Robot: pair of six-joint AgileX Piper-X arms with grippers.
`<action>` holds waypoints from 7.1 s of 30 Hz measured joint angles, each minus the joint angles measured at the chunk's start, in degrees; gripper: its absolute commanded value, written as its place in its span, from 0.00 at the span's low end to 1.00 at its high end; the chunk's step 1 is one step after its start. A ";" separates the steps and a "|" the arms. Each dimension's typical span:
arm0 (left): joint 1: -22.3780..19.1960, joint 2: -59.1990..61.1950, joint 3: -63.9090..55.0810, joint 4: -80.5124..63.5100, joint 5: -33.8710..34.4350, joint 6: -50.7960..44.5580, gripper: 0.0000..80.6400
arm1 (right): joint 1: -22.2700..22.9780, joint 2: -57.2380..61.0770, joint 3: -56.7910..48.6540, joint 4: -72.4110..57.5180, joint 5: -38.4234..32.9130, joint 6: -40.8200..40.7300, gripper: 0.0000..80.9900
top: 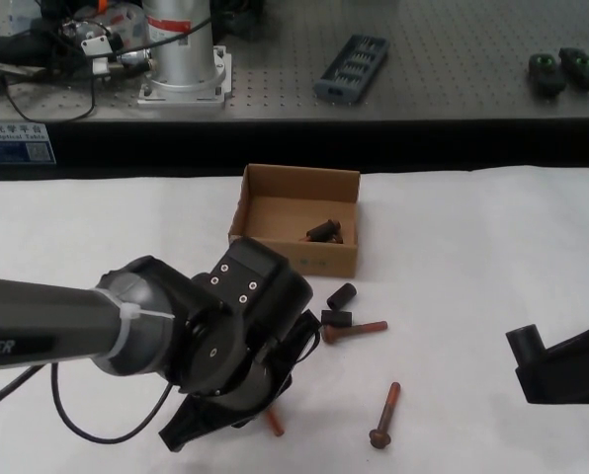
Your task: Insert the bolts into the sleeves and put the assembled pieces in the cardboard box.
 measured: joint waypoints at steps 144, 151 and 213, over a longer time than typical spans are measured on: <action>18.75 -36.17 11.12 -27.57 61.10 43.27 0.68 | 11.57 22.33 0.47 -55.69 -13.27 28.09 0.03; 18.75 -36.17 11.08 -33.14 60.42 40.62 0.64 | 11.59 22.33 0.47 -55.69 -13.52 28.09 0.03; 27.89 -67.90 11.08 23.52 31.50 60.47 0.57 | -2.59 83.28 -65.66 -18.50 2.16 13.25 0.35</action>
